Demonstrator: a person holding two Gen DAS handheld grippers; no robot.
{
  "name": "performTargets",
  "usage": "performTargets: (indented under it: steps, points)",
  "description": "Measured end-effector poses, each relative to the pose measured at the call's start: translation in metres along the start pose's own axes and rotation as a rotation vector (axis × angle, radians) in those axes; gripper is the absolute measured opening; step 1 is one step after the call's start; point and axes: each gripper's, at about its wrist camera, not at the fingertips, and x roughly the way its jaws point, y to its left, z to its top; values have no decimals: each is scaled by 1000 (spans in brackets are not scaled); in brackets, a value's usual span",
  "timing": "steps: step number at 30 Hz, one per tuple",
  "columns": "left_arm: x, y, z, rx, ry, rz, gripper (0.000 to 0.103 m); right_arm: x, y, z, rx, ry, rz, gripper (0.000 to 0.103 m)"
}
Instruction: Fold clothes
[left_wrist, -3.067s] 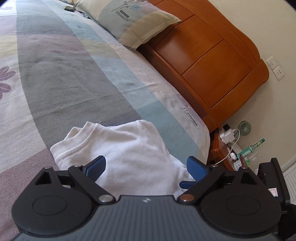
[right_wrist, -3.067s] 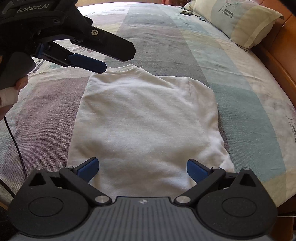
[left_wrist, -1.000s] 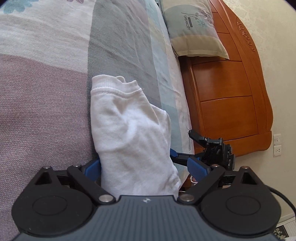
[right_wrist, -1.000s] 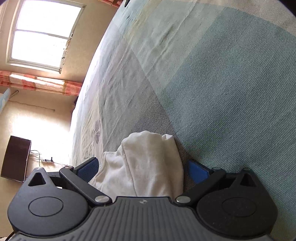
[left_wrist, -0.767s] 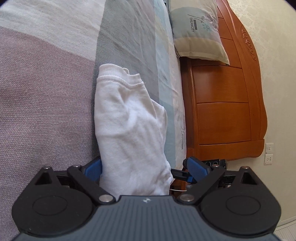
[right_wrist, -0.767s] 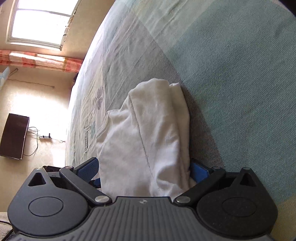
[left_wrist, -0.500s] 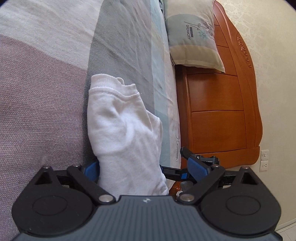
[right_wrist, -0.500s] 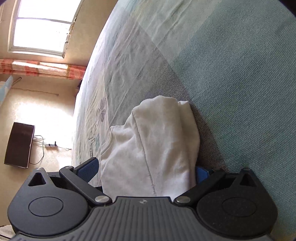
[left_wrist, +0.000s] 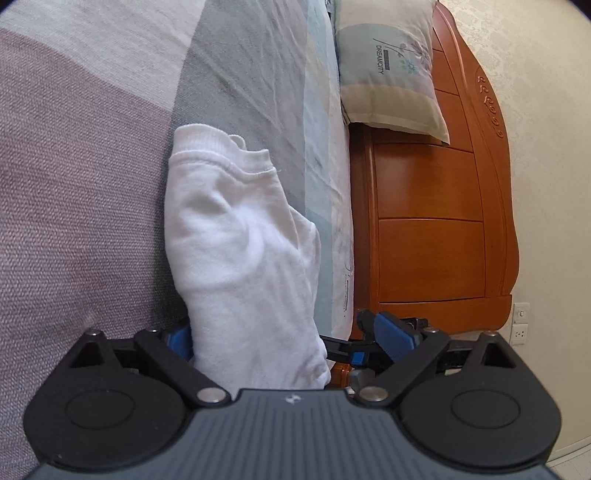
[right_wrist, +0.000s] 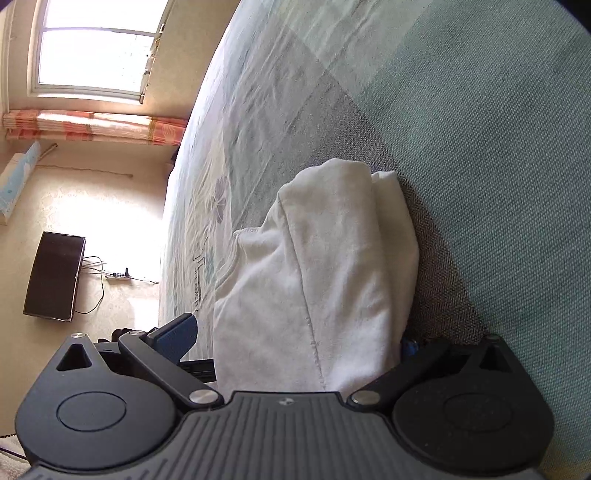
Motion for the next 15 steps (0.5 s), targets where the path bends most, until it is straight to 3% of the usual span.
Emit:
performTargets:
  steps: [2,5,9,12,15]
  points:
    - [-3,5,0,-21,-8,-9,87,-5,0,-9,-5,11,-6,103]
    - [0,8,4,-43,-5,-9,86,-10,1,-21,-39,15,-5,103]
    - [21,-9,9,99,29,57,87,-3,1,-12,-48,-1,2,103]
    - [23,-15,-1,182,5,77,87,9,3,1,-53,-20,12,103]
    - [13,-8,-3,122,1,49,85,9,5,-3,-75,-7,5,103]
